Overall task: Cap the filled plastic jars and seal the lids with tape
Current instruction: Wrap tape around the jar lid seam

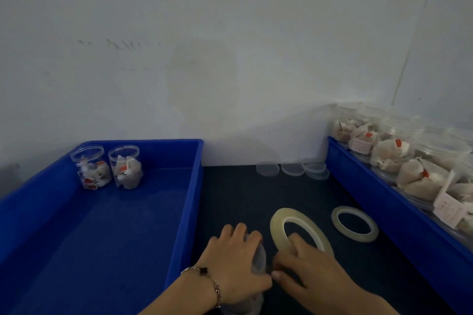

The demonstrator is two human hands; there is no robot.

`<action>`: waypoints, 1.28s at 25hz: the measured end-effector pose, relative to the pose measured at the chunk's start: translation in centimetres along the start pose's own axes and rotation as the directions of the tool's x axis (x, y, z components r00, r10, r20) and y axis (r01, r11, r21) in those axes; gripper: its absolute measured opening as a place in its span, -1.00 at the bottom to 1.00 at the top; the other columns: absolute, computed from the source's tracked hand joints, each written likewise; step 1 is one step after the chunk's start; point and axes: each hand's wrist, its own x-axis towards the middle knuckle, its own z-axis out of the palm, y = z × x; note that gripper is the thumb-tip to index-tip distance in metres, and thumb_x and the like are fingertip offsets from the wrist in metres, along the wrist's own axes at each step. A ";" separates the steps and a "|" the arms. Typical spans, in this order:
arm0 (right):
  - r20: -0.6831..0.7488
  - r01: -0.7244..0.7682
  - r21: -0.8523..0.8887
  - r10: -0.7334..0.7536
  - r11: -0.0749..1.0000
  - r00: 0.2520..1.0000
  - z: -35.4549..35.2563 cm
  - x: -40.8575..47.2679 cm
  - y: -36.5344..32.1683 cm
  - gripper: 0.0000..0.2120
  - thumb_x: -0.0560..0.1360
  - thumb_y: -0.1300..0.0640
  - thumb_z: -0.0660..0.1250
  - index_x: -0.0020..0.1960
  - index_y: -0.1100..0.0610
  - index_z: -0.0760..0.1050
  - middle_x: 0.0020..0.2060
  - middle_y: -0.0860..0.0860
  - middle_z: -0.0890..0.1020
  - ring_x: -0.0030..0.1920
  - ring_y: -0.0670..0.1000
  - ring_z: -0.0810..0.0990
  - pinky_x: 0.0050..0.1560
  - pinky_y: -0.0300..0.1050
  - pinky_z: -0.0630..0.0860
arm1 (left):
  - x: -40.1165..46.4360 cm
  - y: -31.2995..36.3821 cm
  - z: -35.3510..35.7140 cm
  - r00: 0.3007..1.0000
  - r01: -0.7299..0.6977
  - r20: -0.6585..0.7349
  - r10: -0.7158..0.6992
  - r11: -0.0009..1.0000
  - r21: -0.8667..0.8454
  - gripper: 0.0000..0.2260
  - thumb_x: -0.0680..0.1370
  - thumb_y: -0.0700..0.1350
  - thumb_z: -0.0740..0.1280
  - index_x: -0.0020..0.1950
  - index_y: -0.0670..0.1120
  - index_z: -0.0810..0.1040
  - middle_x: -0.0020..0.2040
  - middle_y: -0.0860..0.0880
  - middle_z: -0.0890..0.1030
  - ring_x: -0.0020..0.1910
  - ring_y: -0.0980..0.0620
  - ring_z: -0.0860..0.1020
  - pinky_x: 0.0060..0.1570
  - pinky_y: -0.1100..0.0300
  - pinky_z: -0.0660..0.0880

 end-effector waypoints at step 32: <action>-0.350 -0.046 0.049 0.061 0.998 0.935 -0.3 8.3 0.0 -0.80 0.56 0.13 0.22 -0.22 0.12 0.49 -0.27 0.00 0.41 -0.30 -0.10 0.32 -0.33 -0.20 0.21 | -0.8 0.3 -2.0 0.850 0.050 -0.499 -0.169 0.969 -0.242 -0.63 0.45 0.19 0.28 0.22 0.15 0.38 0.14 0.14 0.36 0.11 0.16 0.30 0.14 0.20 0.37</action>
